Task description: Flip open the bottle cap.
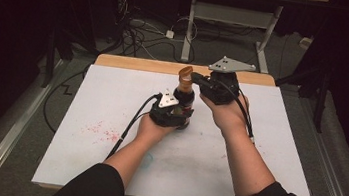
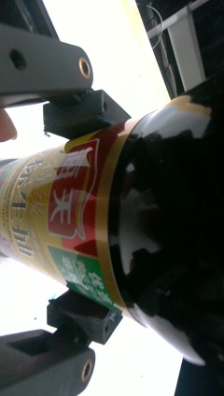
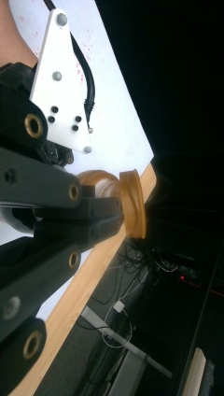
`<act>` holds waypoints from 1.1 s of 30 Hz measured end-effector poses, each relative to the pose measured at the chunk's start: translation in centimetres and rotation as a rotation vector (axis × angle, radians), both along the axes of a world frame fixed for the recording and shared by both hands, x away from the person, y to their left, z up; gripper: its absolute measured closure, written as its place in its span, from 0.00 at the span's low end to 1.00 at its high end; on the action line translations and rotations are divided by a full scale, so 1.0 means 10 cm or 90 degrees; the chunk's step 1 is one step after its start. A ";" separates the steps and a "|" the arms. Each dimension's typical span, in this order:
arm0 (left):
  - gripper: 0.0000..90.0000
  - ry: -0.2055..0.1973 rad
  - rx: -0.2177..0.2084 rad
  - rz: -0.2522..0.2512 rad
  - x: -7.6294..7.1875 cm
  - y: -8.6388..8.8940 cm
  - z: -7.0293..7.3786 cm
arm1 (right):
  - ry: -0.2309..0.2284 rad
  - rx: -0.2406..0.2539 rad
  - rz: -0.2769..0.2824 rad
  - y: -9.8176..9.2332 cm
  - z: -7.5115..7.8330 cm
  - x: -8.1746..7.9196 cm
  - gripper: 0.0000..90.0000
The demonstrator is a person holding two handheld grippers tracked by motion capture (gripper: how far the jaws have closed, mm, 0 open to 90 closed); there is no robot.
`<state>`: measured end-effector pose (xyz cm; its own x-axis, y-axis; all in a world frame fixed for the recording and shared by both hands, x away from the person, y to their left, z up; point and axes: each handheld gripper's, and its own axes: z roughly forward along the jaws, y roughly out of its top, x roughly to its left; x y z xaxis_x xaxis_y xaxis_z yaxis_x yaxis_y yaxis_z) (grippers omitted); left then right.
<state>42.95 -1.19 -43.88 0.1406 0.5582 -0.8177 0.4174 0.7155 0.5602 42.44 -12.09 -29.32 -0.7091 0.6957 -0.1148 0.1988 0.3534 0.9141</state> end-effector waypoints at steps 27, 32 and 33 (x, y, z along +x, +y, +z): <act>0.32 0.002 -0.005 0.004 -0.01 0.01 0.00 | -0.013 0.008 0.023 0.30 0.17 0.10 1.00; 0.32 -0.010 0.005 -0.004 0.00 0.02 -0.01 | -0.010 0.007 0.027 0.33 0.16 0.10 1.00; 0.32 -0.012 0.006 -0.006 0.00 0.02 -0.01 | -0.010 0.007 0.026 0.32 0.16 0.10 1.00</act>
